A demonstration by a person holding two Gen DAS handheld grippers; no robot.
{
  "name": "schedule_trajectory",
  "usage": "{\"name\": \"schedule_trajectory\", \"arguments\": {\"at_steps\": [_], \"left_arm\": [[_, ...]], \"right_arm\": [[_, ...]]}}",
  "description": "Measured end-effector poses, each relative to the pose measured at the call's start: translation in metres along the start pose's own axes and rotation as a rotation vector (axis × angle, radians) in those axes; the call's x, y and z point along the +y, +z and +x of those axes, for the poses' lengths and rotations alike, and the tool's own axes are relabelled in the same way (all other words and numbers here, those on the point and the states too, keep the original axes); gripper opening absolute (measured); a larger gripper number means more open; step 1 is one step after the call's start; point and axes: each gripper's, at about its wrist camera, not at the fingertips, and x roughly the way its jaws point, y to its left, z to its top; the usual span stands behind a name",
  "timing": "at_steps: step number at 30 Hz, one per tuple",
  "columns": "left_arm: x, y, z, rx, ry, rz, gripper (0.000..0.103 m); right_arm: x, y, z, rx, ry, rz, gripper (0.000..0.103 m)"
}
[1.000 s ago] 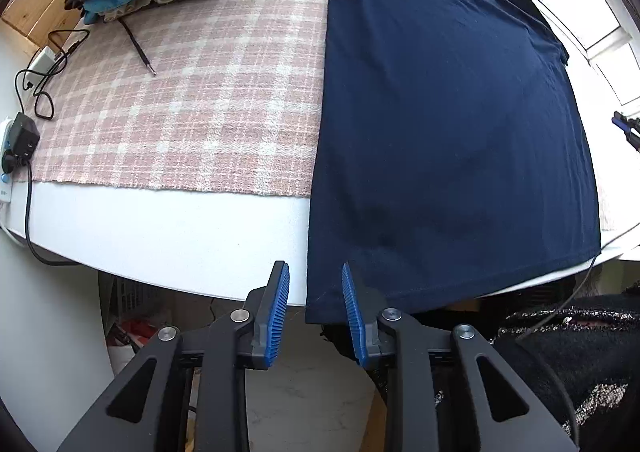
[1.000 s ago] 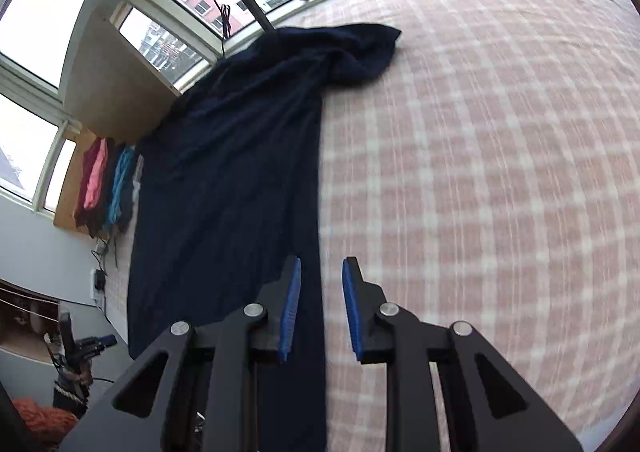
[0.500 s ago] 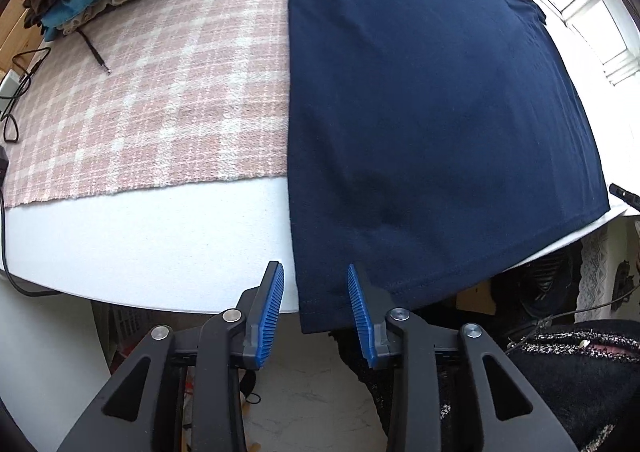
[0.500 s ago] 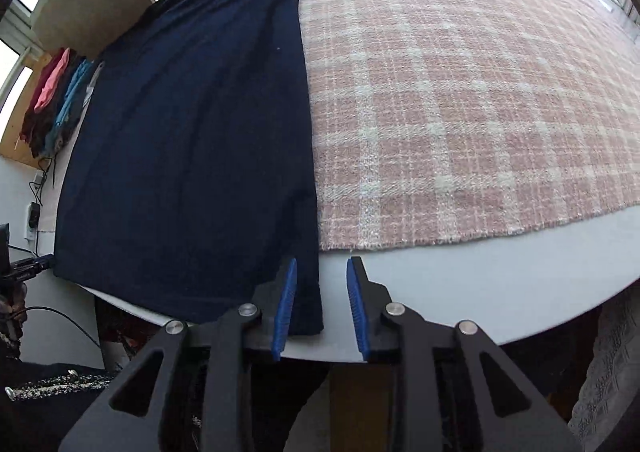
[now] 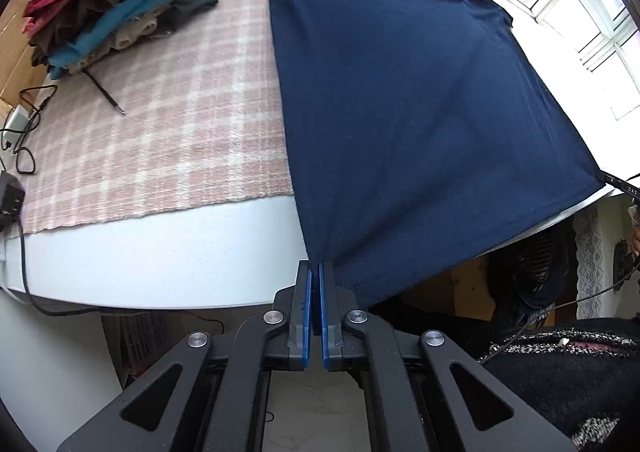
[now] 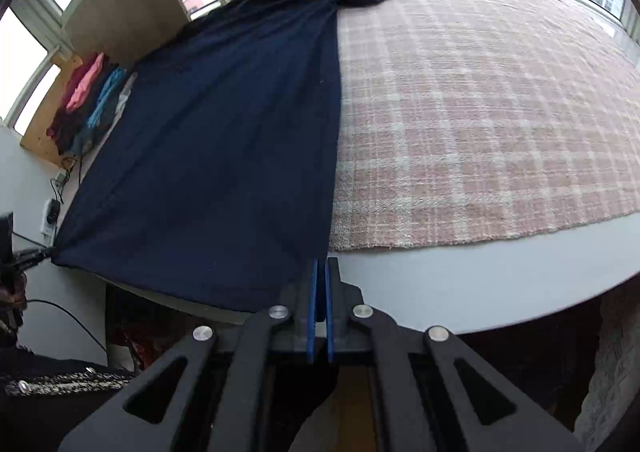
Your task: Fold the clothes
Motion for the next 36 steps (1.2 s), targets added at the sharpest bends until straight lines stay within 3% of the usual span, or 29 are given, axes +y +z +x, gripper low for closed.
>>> {"name": "schedule_trajectory", "arguments": {"at_steps": [1, 4, 9, 12, 16, 20, 24, 28, 31, 36], "left_arm": [[-0.001, -0.004, -0.001, -0.002, 0.002, 0.003, 0.003], [0.008, 0.048, 0.006, 0.055, 0.004, -0.020, 0.003], [0.013, 0.061, 0.027, 0.128, 0.005, -0.037, 0.007], [0.019, 0.067, 0.012, 0.126, 0.027, -0.051, 0.008], [0.037, 0.080, -0.033, 0.071, 0.117, -0.087, 0.013], [0.057, 0.109, -0.079, -0.060, 0.178, -0.132, 0.018], [0.093, 0.138, -0.066, -0.138, 0.171, -0.180, 0.024], [0.073, 0.158, -0.053, -0.168, 0.117, -0.190, 0.024], [0.066, 0.185, -0.034, -0.194, 0.121, -0.190, 0.024], [0.052, 0.252, -0.005, -0.238, 0.125, -0.124, 0.024]], "right_arm": [[-0.006, -0.003, 0.004, 0.017, -0.005, 0.028, 0.003], [-0.021, -0.011, 0.026, 0.098, -0.044, 0.082, 0.003], [-0.020, 0.006, 0.040, 0.192, -0.067, 0.044, 0.006], [-0.029, 0.027, 0.013, 0.169, -0.085, 0.023, 0.014], [-0.034, 0.073, -0.042, 0.061, -0.072, 0.015, 0.015], [0.018, 0.147, -0.085, -0.095, -0.019, -0.110, 0.015], [0.091, 0.218, -0.087, -0.179, 0.068, -0.320, 0.015], [0.177, 0.268, -0.032, -0.144, 0.146, -0.463, 0.015], [0.243, 0.288, 0.022, -0.080, 0.181, -0.527, 0.015], [0.345, 0.329, 0.095, -0.013, 0.226, -0.612, 0.014]]}}
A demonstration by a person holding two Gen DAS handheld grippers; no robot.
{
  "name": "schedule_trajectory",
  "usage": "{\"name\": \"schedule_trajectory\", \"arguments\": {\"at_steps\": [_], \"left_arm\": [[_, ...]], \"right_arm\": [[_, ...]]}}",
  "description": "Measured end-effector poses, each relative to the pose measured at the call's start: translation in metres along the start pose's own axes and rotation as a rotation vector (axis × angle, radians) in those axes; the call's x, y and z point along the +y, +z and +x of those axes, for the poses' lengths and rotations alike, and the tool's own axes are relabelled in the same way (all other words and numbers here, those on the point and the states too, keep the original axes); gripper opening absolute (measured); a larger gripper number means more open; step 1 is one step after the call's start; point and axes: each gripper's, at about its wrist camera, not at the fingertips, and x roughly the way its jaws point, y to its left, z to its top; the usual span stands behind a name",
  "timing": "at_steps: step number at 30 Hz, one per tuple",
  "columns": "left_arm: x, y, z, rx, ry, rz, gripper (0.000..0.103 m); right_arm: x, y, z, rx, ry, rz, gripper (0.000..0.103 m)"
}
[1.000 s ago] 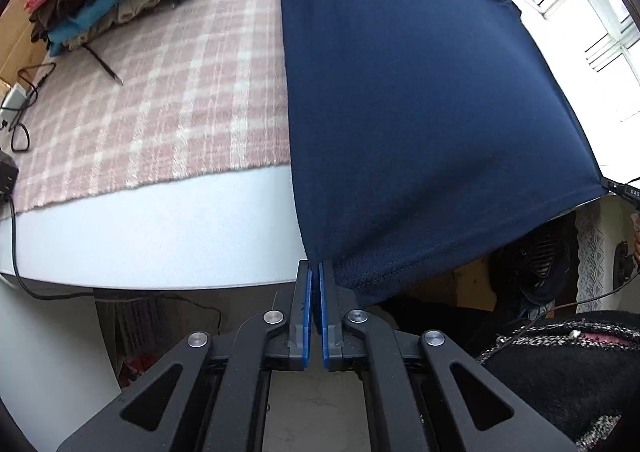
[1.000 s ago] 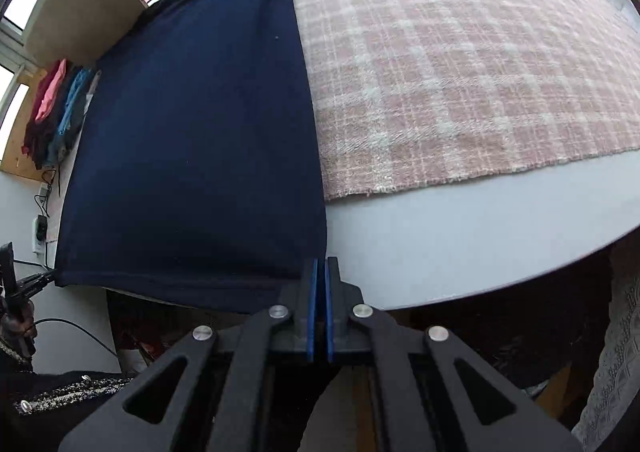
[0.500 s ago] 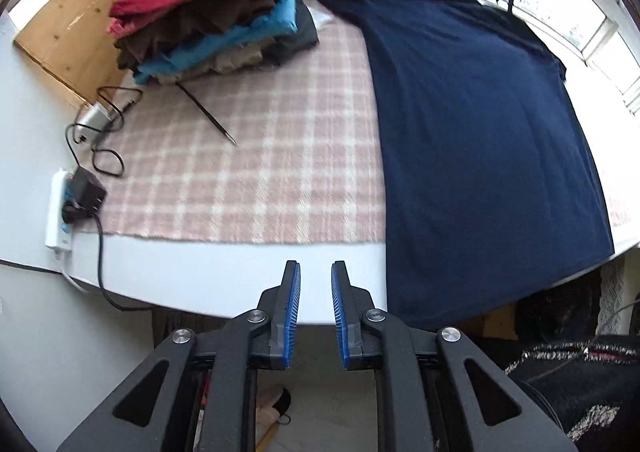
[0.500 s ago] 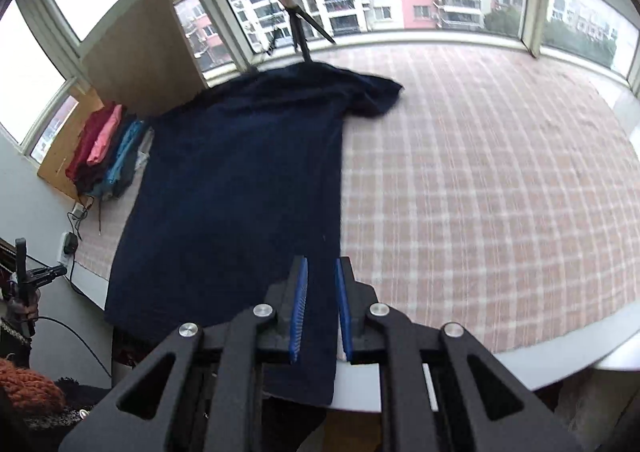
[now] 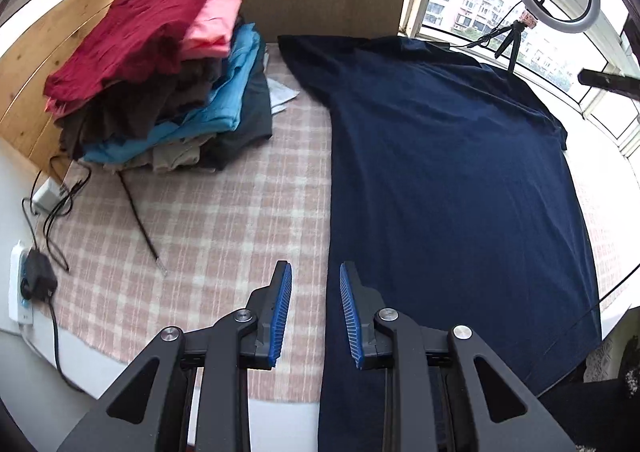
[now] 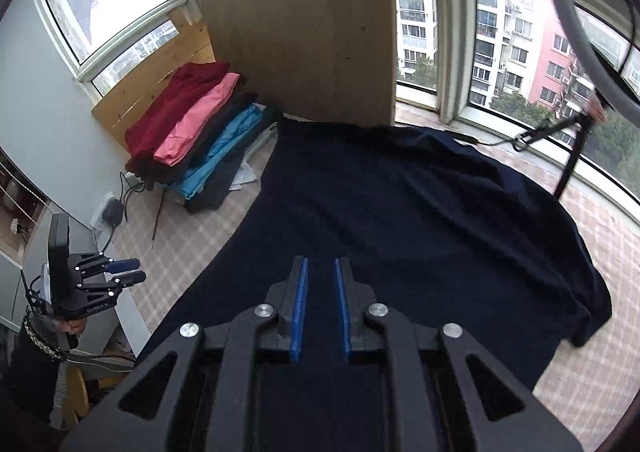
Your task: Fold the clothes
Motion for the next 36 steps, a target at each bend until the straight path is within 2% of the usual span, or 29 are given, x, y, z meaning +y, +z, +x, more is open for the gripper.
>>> {"name": "schedule_trajectory", "arguments": {"at_steps": [2, 4, 6, 10, 11, 13, 14, 17, 20, 23, 26, 27, 28, 30, 33, 36], "left_arm": [[-0.006, 0.024, 0.017, -0.022, -0.014, 0.021, 0.024], [-0.003, 0.048, 0.035, -0.039, -0.044, -0.005, 0.024], [0.000, 0.073, 0.057, -0.040, -0.065, -0.027, 0.025], [0.002, 0.113, 0.098, -0.036, -0.030, -0.037, 0.026], [0.003, 0.123, 0.107, -0.034, -0.022, -0.041, 0.026], [0.005, 0.140, 0.122, -0.035, -0.018, -0.051, 0.027], [0.006, 0.149, 0.129, -0.040, -0.011, -0.057, 0.030], [0.010, 0.173, 0.147, -0.053, 0.038, -0.065, 0.032], [0.013, 0.191, 0.165, -0.057, 0.075, -0.088, 0.033], [0.014, 0.201, 0.183, -0.034, 0.113, -0.106, 0.037], [0.016, 0.206, 0.194, -0.027, 0.117, -0.133, 0.038], [0.018, 0.208, 0.197, -0.027, 0.124, -0.147, 0.039], [0.020, 0.209, 0.199, -0.023, 0.120, -0.164, 0.040], [0.026, 0.214, 0.202, -0.021, 0.091, -0.212, 0.042], [0.026, 0.224, 0.206, -0.032, 0.078, -0.247, 0.045], [0.020, 0.234, 0.213, -0.033, 0.101, -0.233, 0.047]], "right_arm": [[0.011, 0.032, 0.035, 0.013, -0.039, -0.034, 0.014], [0.011, 0.058, 0.070, 0.030, -0.095, -0.020, 0.014], [0.001, 0.078, 0.104, 0.060, -0.120, 0.010, 0.014], [-0.037, 0.101, 0.171, 0.133, -0.223, 0.054, 0.016], [-0.050, 0.104, 0.182, 0.139, -0.223, 0.072, 0.019], [-0.077, 0.109, 0.204, 0.149, -0.214, 0.109, 0.038], [-0.091, 0.112, 0.211, 0.147, -0.195, 0.126, 0.041], [-0.122, 0.124, 0.229, 0.118, -0.197, 0.150, 0.042], [-0.139, 0.131, 0.241, 0.095, -0.151, 0.165, 0.044], [-0.140, 0.130, 0.256, 0.114, -0.192, 0.095, 0.044], [-0.144, 0.122, 0.270, 0.169, -0.314, 0.020, 0.043], [-0.148, 0.121, 0.266, 0.151, -0.310, 0.028, 0.038], [-0.152, 0.120, 0.262, 0.140, -0.297, 0.051, 0.024], [-0.160, 0.119, 0.252, 0.121, -0.270, 0.097, 0.019], [-0.162, 0.123, 0.240, 0.091, -0.252, 0.105, 0.022], [-0.163, 0.131, 0.228, 0.048, -0.234, 0.119, 0.044]]}}
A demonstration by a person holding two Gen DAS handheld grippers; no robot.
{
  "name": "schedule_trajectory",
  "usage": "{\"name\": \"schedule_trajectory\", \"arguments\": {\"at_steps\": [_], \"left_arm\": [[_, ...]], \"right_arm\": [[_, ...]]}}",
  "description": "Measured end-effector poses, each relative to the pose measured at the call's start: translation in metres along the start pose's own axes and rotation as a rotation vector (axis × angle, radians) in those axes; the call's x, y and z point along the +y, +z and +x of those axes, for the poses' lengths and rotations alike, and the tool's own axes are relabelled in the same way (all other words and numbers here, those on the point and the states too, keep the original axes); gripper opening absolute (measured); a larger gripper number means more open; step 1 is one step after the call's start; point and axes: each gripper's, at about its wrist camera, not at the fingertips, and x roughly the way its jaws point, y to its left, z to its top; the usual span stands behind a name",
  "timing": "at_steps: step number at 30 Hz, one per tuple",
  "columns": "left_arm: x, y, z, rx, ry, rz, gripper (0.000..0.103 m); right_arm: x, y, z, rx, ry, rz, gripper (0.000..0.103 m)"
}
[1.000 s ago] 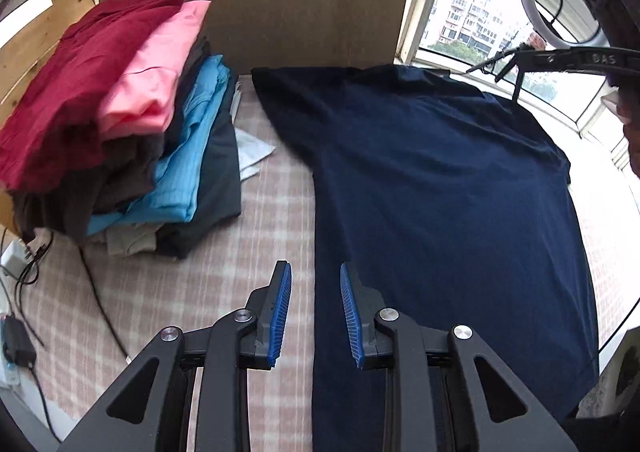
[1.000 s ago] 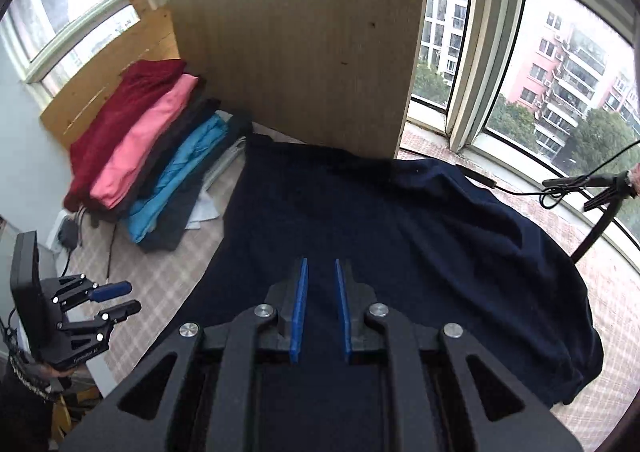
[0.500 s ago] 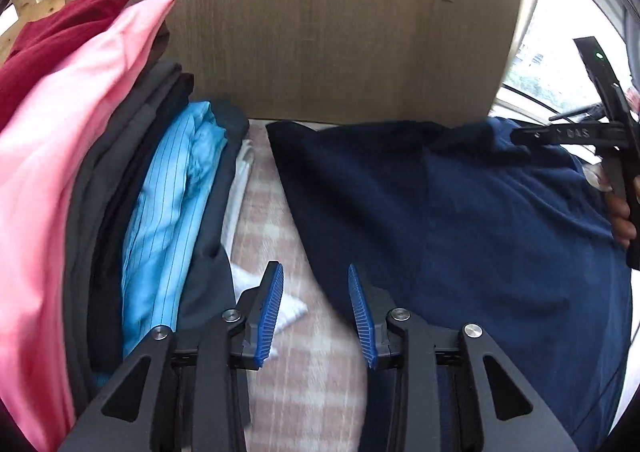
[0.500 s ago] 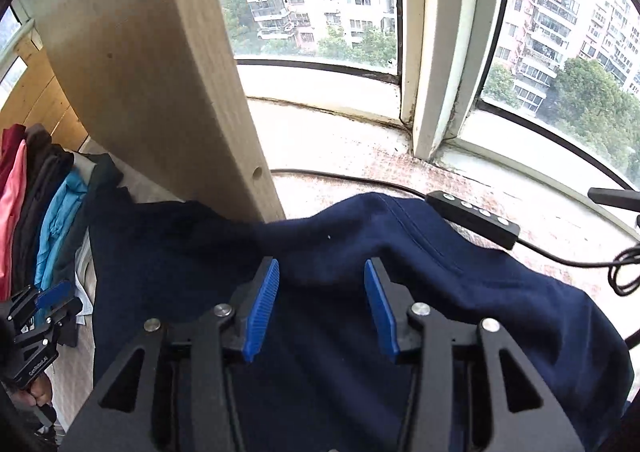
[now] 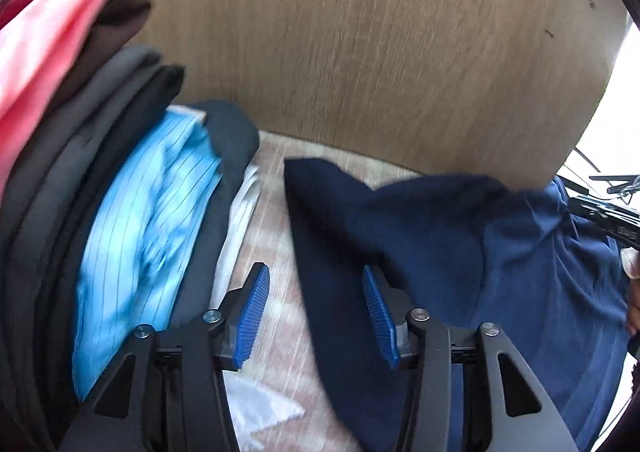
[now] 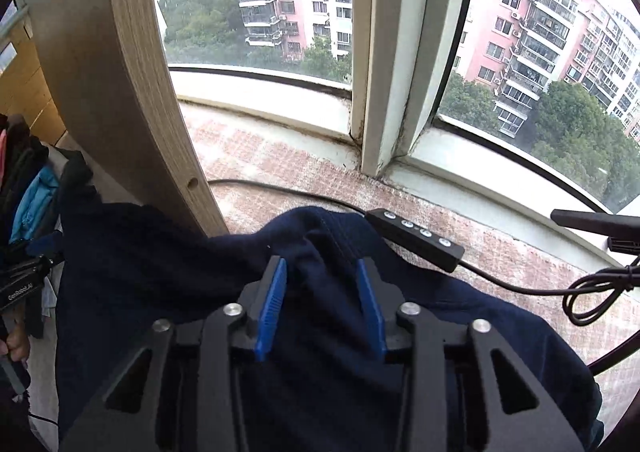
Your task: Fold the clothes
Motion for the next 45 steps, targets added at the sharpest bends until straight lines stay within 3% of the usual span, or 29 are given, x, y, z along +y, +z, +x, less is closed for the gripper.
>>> {"name": "schedule_trajectory", "arguments": {"at_steps": [3, 7, 11, 14, 16, 18, 20, 21, 22, 23, 27, 31, 34, 35, 37, 38, 40, 42, 45], "left_arm": [[-0.011, 0.007, -0.006, -0.030, 0.046, 0.022, 0.046], [-0.041, 0.015, -0.027, -0.118, 0.015, 0.175, 0.052], [-0.069, 0.026, -0.014, -0.100, -0.041, 0.287, 0.053], [-0.078, 0.028, 0.007, -0.040, -0.074, 0.316, 0.053], [-0.080, 0.026, 0.017, -0.008, -0.112, 0.323, 0.044], [-0.081, 0.022, 0.026, 0.034, -0.158, 0.315, 0.003], [-0.082, 0.016, 0.027, 0.049, -0.200, 0.313, 0.001], [-0.084, 0.012, 0.025, 0.037, -0.203, 0.318, 0.001], [-0.085, 0.008, 0.022, 0.025, -0.206, 0.323, 0.001], [-0.084, 0.006, 0.017, 0.009, -0.204, 0.315, 0.001], [-0.077, -0.016, -0.032, -0.107, -0.203, 0.252, 0.001], [-0.072, -0.031, -0.062, -0.190, -0.198, 0.224, 0.001], [-0.079, -0.030, -0.042, -0.166, -0.129, 0.229, 0.002], [-0.082, -0.028, -0.034, -0.137, -0.100, 0.236, 0.008], [-0.083, -0.029, -0.032, -0.113, -0.064, 0.231, 0.013], [-0.079, -0.033, -0.042, -0.134, -0.068, 0.210, 0.013], [-0.067, -0.043, -0.068, -0.179, -0.088, 0.159, 0.024], [-0.052, -0.066, -0.093, -0.211, -0.102, 0.106, 0.032], [-0.048, -0.100, -0.098, -0.159, -0.072, 0.084, 0.032]], "right_arm": [[-0.004, 0.008, -0.006, -0.025, 0.010, 0.021, 0.046], [-0.010, 0.017, 0.002, -0.012, 0.009, 0.023, 0.046], [-0.012, 0.021, 0.014, 0.009, 0.021, 0.048, 0.046], [-0.014, 0.020, 0.021, 0.032, 0.026, 0.053, 0.046], [-0.015, 0.021, 0.028, 0.051, 0.026, 0.053, 0.046], [-0.016, 0.021, 0.033, 0.066, 0.030, 0.055, 0.046], [-0.017, 0.021, 0.040, 0.086, 0.048, 0.057, 0.044], [-0.017, 0.020, 0.043, 0.096, 0.058, 0.056, 0.035], [-0.017, 0.019, 0.039, 0.082, 0.062, 0.058, 0.015], [-0.018, 0.017, 0.035, 0.067, 0.064, 0.060, 0.010], [-0.026, 0.008, 0.008, -0.019, 0.055, 0.079, 0.008], [-0.026, 0.007, -0.011, -0.098, 0.009, 0.056, 0.007], [-0.022, 0.014, 0.007, -0.083, -0.057, 0.021, 0.007], [-0.023, 0.017, 0.013, -0.067, -0.081, 0.021, 0.007], [-0.024, 0.020, 0.018, -0.040, -0.130, 0.026, 0.025], [-0.024, 0.019, 0.017, -0.031, -0.153, 0.030, 0.028], [-0.023, 0.014, 0.005, -0.054, -0.176, 0.028, 0.033], [-0.019, 0.007, -0.013, -0.082, -0.192, 0.020, 0.033], [-0.006, -0.005, -0.037, -0.108, -0.108, 0.020, 0.033]]}}
